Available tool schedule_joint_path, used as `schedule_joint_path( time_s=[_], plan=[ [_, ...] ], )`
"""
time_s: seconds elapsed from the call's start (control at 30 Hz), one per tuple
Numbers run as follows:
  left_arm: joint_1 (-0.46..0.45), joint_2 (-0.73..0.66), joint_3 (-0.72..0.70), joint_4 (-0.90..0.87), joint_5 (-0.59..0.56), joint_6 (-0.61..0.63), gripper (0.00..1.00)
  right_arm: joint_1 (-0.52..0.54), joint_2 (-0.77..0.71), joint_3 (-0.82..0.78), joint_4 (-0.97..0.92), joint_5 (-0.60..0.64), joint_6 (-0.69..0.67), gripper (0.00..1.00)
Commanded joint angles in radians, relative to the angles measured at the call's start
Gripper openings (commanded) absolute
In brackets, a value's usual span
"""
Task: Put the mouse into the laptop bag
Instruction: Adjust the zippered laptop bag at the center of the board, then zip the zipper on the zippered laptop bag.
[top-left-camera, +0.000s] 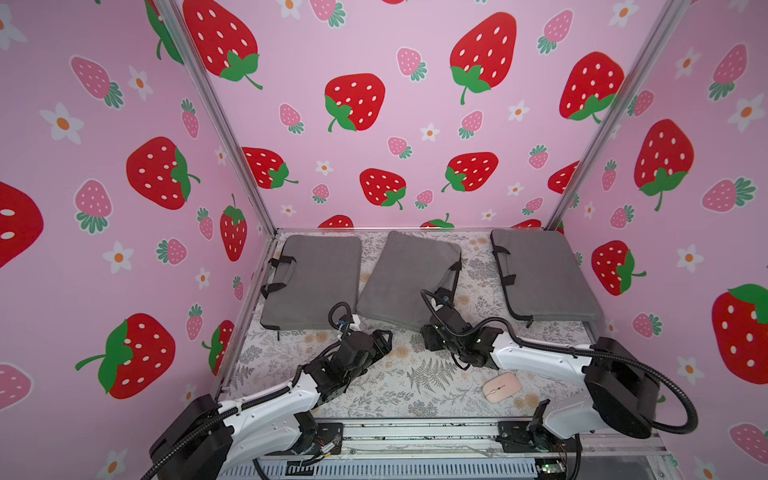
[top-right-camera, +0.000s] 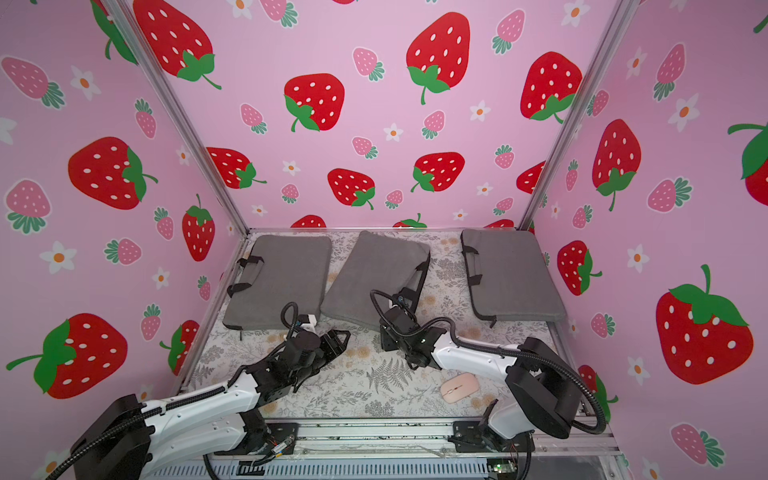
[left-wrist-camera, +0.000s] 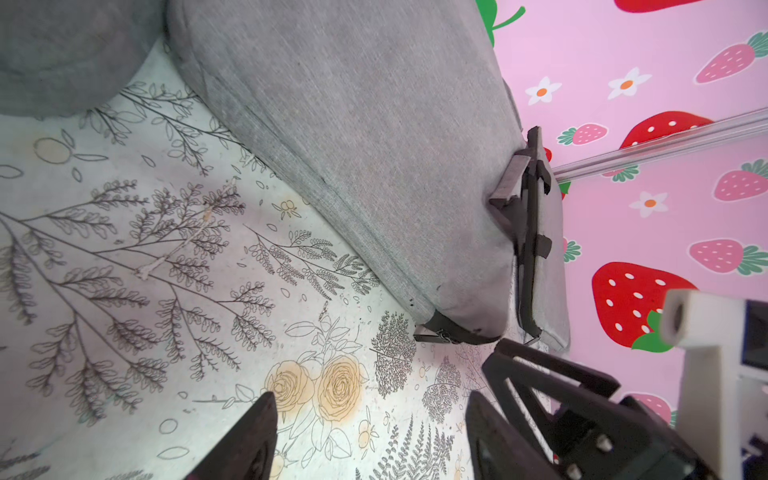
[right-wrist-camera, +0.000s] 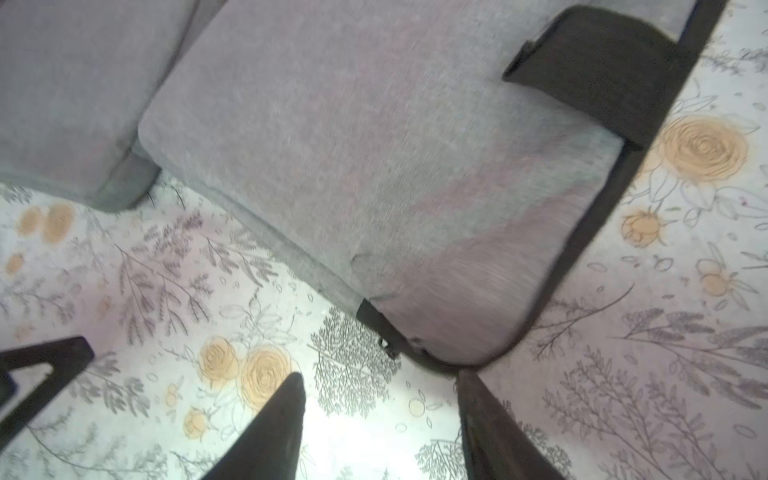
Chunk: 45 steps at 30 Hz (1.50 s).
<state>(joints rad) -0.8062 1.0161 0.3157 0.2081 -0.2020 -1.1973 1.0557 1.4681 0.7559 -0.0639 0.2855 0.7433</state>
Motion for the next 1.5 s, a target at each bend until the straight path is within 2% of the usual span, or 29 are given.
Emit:
schedule_joint_path(
  time_s=[0.0,0.3,0.6,0.97,1.0,1.2,1.33,1.47],
  plan=[
    [-0.001,-0.005,-0.014,-0.019,-0.028,0.003,0.73,0.034,0.027,-0.019,-0.024,0.07,0.026,0.59],
    [-0.001,0.028,-0.029,0.012,-0.014,-0.016,0.73,0.05,0.081,-0.038,0.021,0.065,0.045,0.59],
    [-0.001,0.041,-0.025,0.015,-0.022,-0.02,0.73,0.05,0.137,-0.023,0.035,0.093,0.053,0.54],
    [-0.001,0.075,-0.014,0.026,-0.022,-0.018,0.73,0.047,0.21,0.027,0.034,0.123,0.058,0.52],
    [-0.001,0.079,-0.013,0.025,-0.022,-0.018,0.73,0.047,0.217,0.035,0.035,0.123,0.058,0.49],
    [-0.001,0.081,-0.012,0.025,-0.023,-0.016,0.73,0.043,0.258,0.06,0.035,0.127,0.068,0.45],
    [-0.001,0.081,-0.013,0.025,-0.026,-0.018,0.73,0.038,0.276,0.066,0.029,0.132,0.087,0.31],
    [-0.001,0.082,-0.013,0.025,-0.028,-0.018,0.73,0.036,0.275,0.063,0.028,0.134,0.09,0.31]
  ],
)
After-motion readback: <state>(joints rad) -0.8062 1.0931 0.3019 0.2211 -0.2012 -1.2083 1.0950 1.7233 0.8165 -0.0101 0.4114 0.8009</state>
